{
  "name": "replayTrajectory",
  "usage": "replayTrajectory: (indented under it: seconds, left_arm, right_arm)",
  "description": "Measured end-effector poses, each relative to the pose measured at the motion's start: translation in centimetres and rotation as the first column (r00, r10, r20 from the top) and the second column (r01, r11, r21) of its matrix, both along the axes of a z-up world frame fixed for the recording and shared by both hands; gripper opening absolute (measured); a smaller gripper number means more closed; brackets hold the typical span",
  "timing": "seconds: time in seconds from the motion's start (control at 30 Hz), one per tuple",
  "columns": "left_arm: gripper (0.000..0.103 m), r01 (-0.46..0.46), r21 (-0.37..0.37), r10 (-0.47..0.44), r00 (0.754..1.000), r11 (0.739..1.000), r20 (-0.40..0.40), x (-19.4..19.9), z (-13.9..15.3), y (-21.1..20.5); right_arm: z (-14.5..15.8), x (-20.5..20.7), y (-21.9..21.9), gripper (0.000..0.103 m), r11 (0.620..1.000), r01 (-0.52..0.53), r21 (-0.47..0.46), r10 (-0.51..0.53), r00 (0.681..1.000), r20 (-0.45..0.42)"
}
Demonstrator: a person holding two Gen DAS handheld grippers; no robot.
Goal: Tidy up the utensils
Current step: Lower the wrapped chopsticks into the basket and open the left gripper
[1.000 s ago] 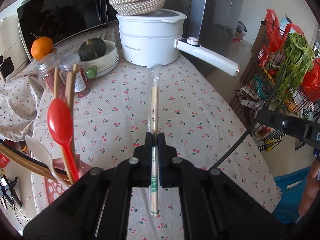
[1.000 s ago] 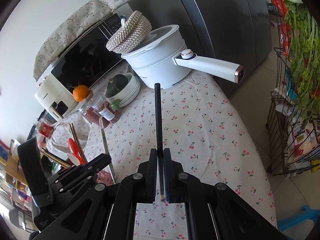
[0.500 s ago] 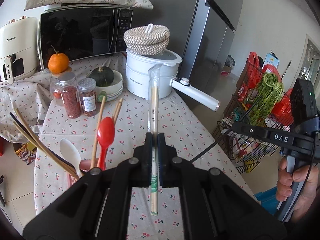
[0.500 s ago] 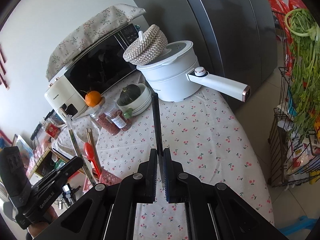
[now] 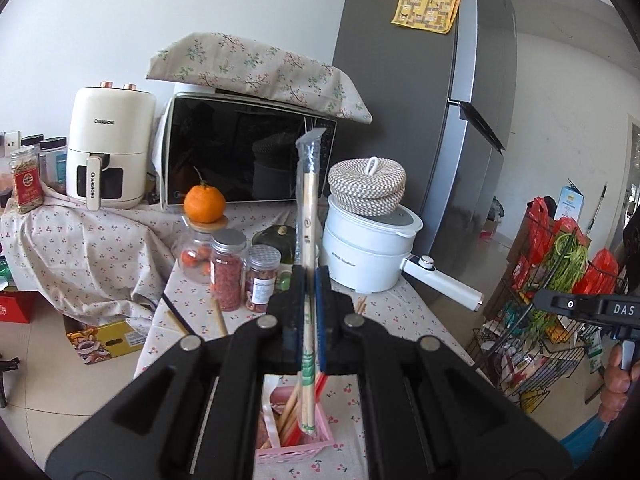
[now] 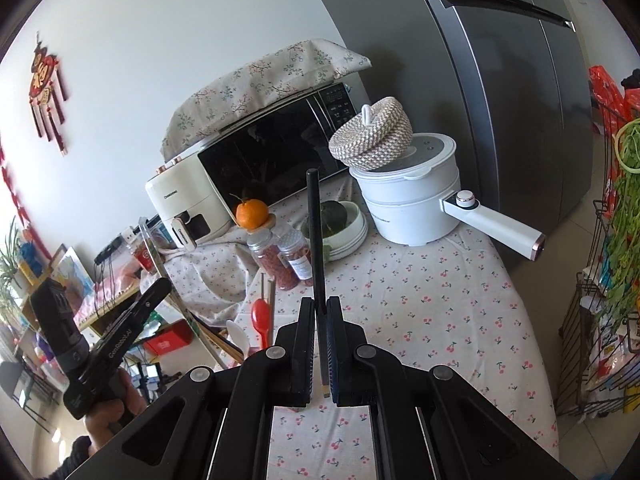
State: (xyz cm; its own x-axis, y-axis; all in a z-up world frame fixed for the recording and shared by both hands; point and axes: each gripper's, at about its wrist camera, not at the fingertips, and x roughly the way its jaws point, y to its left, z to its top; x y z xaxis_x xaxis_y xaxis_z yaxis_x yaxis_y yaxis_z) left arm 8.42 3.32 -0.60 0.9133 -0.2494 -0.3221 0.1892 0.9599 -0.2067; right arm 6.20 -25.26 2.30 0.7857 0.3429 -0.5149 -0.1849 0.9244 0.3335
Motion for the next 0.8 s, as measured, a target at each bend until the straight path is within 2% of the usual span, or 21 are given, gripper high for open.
replayTrajectory:
  seconds: [0.13, 0.3, 0.43, 0.53, 0.63, 0.77, 0.8]
  left_arm:
    - [0.006, -0.03, 0.024, 0.029, 0.999, 0.999, 0.044, 0.2, -2.1, 0.7]
    - [0.006, -0.051, 0.004, 0.051, 0.998, 0.999, -0.028, 1.4, -5.0, 1.7]
    - [0.006, -0.047, 0.021, 0.047, 0.999, 0.999, -0.02, 1.6, -6.1, 1.8]
    - [0.006, 0.003, 0.015, -0.001, 0.997, 1.0, -0.081, 2.4, -7.1, 1.6]
    - [0.006, 0.012, -0.006, -0.012, 0.989, 1.0, -0.146, 2.8, -7.6, 1.7]
    - [0.023, 0.014, -0.025, -0.019, 0.979, 1.0, -0.201, 2.5, -7.0, 2.4]
    - [0.023, 0.012, -0.027, -0.018, 0.976, 1.0, -0.219, 2.4, -6.8, 2.6]
  right_arm:
    - [0.2, 0.2, 1.5, 0.005, 0.999, -0.039, 0.021, 0.039, 0.999, 0.003]
    - [0.2, 0.5, 3.2, 0.005, 0.997, -0.068, 0.033, 0.068, 0.998, 0.004]
    - [0.5, 0.6, 4.1, 0.005, 0.995, -0.081, 0.051, 0.08, 0.997, 0.017]
    - [0.5, 0.9, 4.7, 0.005, 0.994, -0.086, 0.069, 0.084, 0.996, 0.027]
    - [0.4, 1.3, 5.3, 0.005, 0.991, -0.096, 0.091, 0.094, 0.995, 0.033]
    - [-0.1, 1.9, 6.2, 0.005, 0.989, -0.102, 0.103, 0.099, 0.994, 0.036]
    - [-0.2, 2.1, 6.4, 0.005, 0.989, -0.103, 0.106, 0.1, 0.994, 0.037]
